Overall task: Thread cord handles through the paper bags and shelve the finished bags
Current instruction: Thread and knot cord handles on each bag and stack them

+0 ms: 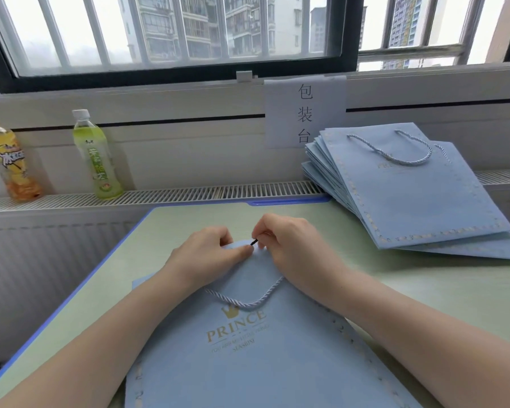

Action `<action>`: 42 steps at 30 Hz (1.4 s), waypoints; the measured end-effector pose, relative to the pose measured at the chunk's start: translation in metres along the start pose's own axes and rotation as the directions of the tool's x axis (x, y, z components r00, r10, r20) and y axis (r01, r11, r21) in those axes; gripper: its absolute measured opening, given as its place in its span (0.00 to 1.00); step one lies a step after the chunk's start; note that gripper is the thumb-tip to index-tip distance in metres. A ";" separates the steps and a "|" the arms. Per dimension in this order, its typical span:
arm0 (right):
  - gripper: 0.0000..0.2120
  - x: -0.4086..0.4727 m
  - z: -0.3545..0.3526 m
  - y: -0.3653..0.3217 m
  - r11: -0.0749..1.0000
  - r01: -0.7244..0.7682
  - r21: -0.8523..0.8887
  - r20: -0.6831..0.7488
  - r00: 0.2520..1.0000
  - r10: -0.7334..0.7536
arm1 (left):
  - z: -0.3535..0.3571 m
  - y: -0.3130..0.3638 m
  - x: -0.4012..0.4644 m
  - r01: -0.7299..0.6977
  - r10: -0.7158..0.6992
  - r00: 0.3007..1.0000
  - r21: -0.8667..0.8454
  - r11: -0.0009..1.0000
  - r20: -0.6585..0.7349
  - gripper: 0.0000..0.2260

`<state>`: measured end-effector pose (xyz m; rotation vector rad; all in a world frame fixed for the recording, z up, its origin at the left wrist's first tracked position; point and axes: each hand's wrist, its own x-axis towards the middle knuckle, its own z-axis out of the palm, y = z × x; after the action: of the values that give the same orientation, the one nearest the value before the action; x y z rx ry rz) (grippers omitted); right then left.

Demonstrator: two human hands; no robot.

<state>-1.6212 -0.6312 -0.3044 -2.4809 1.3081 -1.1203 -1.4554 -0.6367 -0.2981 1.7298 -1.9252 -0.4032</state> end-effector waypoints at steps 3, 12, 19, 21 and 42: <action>0.09 0.001 0.001 -0.001 0.989 0.070 -0.130 0.036 0.997 -0.065 | -0.003 0.000 0.000 -0.020 0.020 1.000 -0.051 0.999 0.006 0.17; 0.09 -0.001 0.005 -0.007 0.970 0.182 -0.160 0.063 0.983 -0.174 | 0.000 0.000 0.000 -0.086 0.087 0.996 -0.130 0.988 0.004 0.11; 0.03 -0.001 0.004 -0.006 0.995 0.057 0.077 0.076 0.995 -0.063 | 0.002 0.000 -0.001 -0.118 0.118 0.993 -0.118 0.986 -0.007 0.09; 0.03 -0.001 0.002 -0.006 0.994 0.025 0.108 0.083 0.996 -0.034 | 0.003 0.000 -0.001 -0.124 0.124 0.992 -0.089 0.988 -0.005 0.10; 0.06 -0.001 0.000 -0.011 1.000 0.000 0.005 0.045 0.999 0.000 | 0.004 -0.001 -0.010 -0.312 0.332 0.909 0.117 0.943 -0.252 0.09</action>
<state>-1.6143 -0.6234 -0.2998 -2.4878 1.2917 -1.0604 -1.4561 -0.6271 -0.3033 1.3883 -1.9932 0.0261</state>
